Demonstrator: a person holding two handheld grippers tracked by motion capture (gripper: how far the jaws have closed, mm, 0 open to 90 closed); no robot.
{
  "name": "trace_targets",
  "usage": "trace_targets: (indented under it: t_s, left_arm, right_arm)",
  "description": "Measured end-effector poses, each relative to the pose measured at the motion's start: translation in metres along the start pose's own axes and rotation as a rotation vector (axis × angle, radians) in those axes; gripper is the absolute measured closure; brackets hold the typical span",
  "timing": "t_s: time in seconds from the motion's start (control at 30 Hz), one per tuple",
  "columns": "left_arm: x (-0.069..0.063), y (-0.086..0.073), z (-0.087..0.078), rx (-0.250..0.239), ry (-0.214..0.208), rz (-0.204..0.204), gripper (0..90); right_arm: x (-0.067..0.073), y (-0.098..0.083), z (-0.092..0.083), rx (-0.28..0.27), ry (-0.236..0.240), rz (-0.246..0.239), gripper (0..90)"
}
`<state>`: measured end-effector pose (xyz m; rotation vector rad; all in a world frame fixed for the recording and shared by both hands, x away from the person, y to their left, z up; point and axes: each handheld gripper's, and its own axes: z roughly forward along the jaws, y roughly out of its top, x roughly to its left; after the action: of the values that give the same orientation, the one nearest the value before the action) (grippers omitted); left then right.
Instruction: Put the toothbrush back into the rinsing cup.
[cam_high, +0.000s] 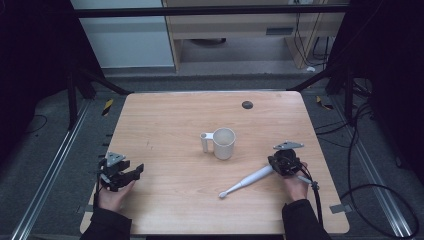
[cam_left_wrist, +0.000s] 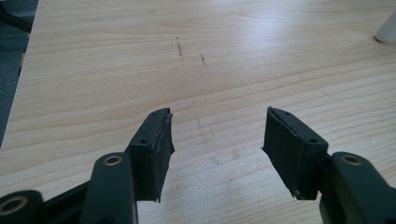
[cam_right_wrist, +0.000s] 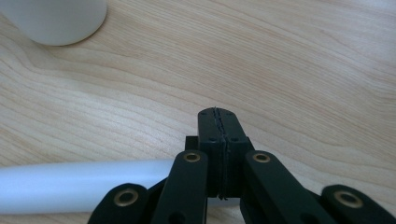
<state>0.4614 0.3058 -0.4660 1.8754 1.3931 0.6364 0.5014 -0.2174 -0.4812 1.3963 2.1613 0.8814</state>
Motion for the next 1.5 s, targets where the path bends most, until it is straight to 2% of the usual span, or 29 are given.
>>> trace_targets:
  t_s: [0.47, 0.97, 1.5]
  left_arm:
    - [0.000, 0.000, 0.000, 0.001, 0.000, 0.000, 41.3]
    - [0.001, 0.000, -0.001, 0.000, -0.001, -0.002, 41.6]
    - [0.001, 0.000, -0.001, 0.000, -0.001, -0.002, 41.8]
  right_arm:
    - [-0.002, -0.013, -0.012, 0.014, -0.010, -0.003, 88.9]
    - [0.007, -0.023, -0.021, 0.032, -0.003, -0.028, 87.8]
    - [0.011, -0.035, -0.034, 0.045, 0.011, -0.025, 87.2]
